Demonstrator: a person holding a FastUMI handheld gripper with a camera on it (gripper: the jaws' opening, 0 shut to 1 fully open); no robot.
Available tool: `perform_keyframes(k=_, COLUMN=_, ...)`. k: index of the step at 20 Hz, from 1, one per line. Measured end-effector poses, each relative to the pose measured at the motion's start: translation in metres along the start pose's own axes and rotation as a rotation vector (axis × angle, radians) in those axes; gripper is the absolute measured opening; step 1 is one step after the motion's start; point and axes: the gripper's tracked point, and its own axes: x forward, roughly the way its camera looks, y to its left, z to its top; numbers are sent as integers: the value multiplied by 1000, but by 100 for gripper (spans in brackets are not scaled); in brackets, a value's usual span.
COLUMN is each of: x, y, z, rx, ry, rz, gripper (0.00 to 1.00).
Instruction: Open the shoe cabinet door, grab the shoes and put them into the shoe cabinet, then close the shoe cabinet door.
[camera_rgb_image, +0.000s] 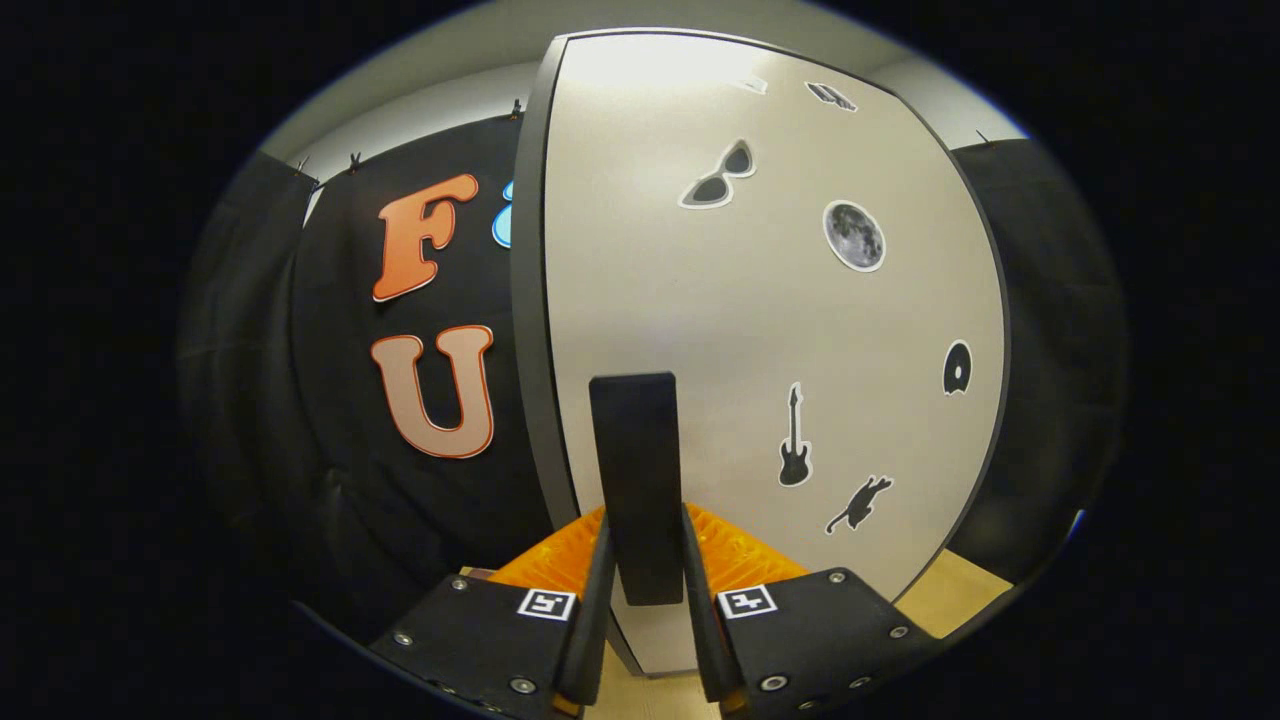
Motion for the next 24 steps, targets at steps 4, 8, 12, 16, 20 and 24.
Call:
perform_keyframes(k=4, x=-5, y=-2, z=1, rx=-37, ry=-23, rz=5, gripper=31)
perform_keyframes(k=8, x=-31, y=-2, z=5, rx=-31, ry=-12, rz=41, gripper=30)
perform_keyframes(k=12, x=-57, y=-12, z=6, rx=-35, ry=-3, rz=69, gripper=30)
perform_keyframes(k=16, x=-82, y=-28, z=4, rx=-38, ry=5, rz=68, gripper=30)
perform_keyframes(k=20, x=-98, y=-44, z=2, rx=-29, ry=14, rz=45, gripper=28)
perform_keyframes(k=24, x=-113, y=-60, z=2, rx=-44, ry=17, rz=9, gripper=26)
